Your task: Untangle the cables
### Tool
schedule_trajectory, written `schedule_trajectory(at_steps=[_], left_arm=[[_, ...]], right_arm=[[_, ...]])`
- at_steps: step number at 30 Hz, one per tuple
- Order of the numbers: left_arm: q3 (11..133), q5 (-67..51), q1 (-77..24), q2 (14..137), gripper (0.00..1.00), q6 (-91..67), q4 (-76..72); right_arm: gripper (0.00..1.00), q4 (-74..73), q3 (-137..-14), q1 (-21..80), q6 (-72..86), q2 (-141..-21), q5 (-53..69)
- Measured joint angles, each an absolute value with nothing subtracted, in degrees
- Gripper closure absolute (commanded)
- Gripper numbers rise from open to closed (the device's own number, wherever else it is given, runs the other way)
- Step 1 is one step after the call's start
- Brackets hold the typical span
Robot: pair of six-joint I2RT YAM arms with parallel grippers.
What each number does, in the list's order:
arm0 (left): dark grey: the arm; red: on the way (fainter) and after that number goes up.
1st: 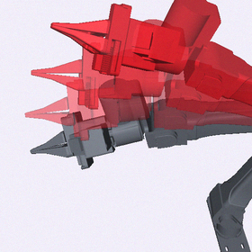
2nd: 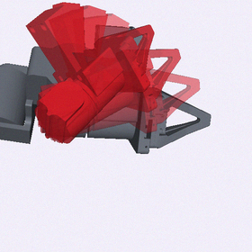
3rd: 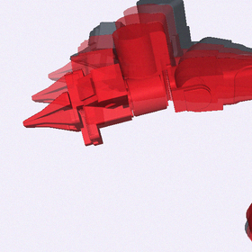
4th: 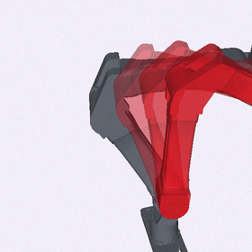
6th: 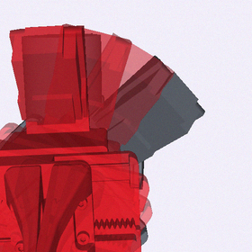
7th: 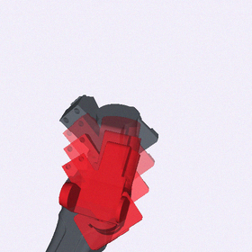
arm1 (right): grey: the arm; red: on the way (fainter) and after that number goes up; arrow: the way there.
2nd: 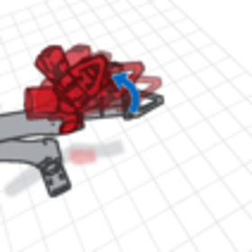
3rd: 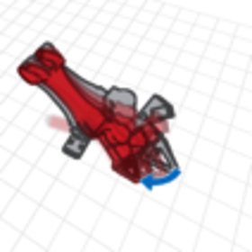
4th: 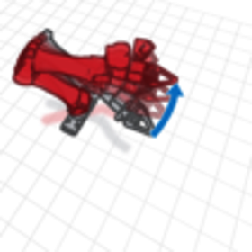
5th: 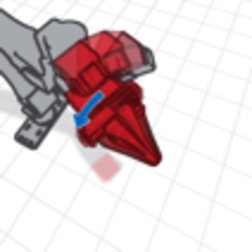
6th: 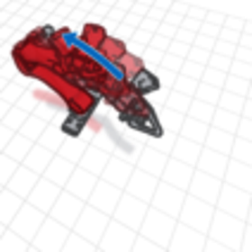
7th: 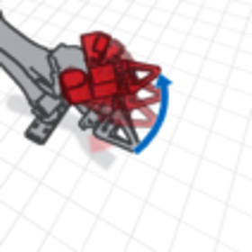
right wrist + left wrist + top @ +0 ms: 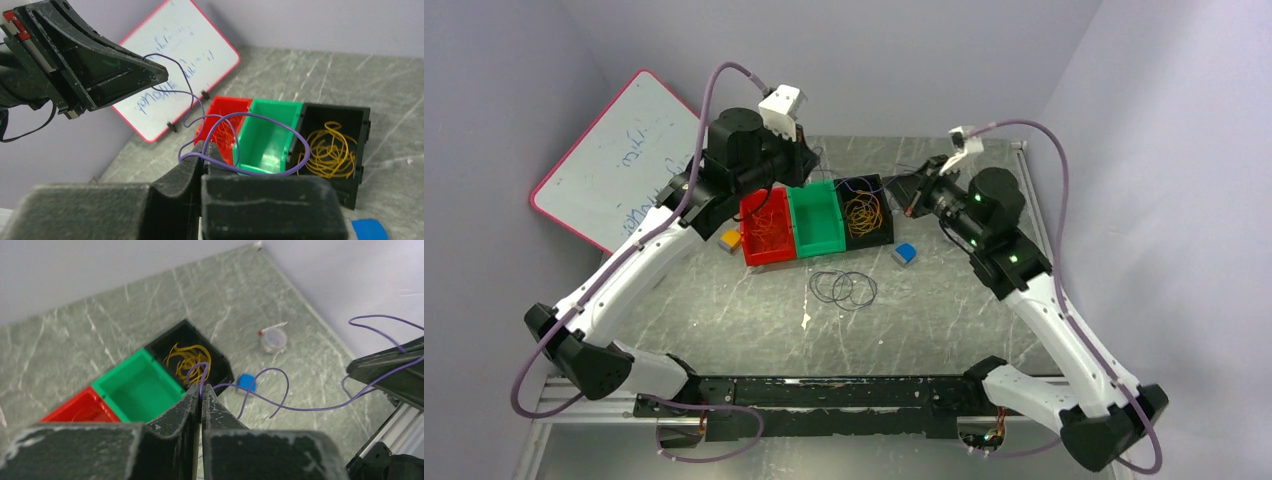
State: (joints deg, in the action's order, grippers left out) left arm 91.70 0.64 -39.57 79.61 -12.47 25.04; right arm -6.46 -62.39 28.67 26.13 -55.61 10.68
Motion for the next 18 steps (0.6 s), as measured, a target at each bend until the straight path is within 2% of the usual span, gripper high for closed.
schedule_trajectory(at_steps=[8,18], left_arm=[[80.0,-7.2,-30.2,84.5,0.93,-16.2,19.6],[78.0,-7.9,-27.8,97.2,0.93,-15.6,14.9]], right_arm=[[1.00,-9.7,-65.3,28.7,22.3,-67.8,11.6],[1.00,-8.1,-65.3,28.7,20.0,-78.8,13.1]])
